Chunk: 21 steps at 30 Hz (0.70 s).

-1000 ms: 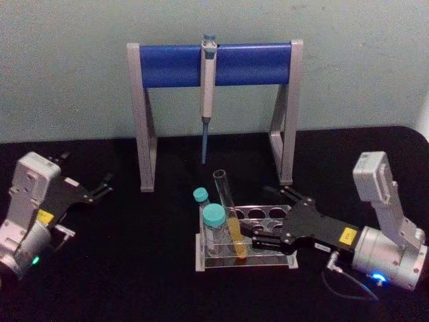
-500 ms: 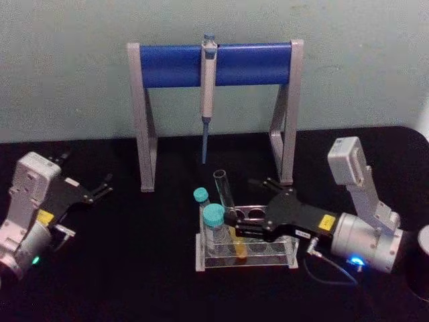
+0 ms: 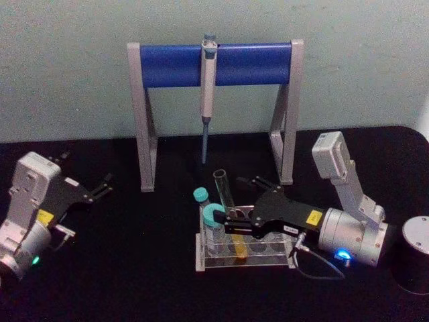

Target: Pick up the test tube from the test tube rack, shake it, then place it back into the test tube rack.

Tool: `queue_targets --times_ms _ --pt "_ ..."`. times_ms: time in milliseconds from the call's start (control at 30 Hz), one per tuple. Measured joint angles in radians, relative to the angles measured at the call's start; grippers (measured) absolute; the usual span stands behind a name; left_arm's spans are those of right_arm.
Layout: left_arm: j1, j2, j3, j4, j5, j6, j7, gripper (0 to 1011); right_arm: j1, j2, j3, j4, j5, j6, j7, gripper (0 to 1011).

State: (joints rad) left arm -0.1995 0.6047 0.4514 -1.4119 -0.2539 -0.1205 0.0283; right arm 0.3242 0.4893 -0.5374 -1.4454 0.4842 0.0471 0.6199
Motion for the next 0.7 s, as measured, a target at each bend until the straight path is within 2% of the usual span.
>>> queue_targets --times_ms 433,700 --pt "0.000 0.000 0.000 0.000 0.000 0.000 0.000 1001 0.012 -0.007 -0.015 0.009 -0.008 -0.004 -0.002 1000" --pt "0.000 0.000 0.000 0.000 0.000 0.000 0.000 1001 0.009 -0.008 -0.016 0.006 -0.033 -0.035 -0.016 1000"
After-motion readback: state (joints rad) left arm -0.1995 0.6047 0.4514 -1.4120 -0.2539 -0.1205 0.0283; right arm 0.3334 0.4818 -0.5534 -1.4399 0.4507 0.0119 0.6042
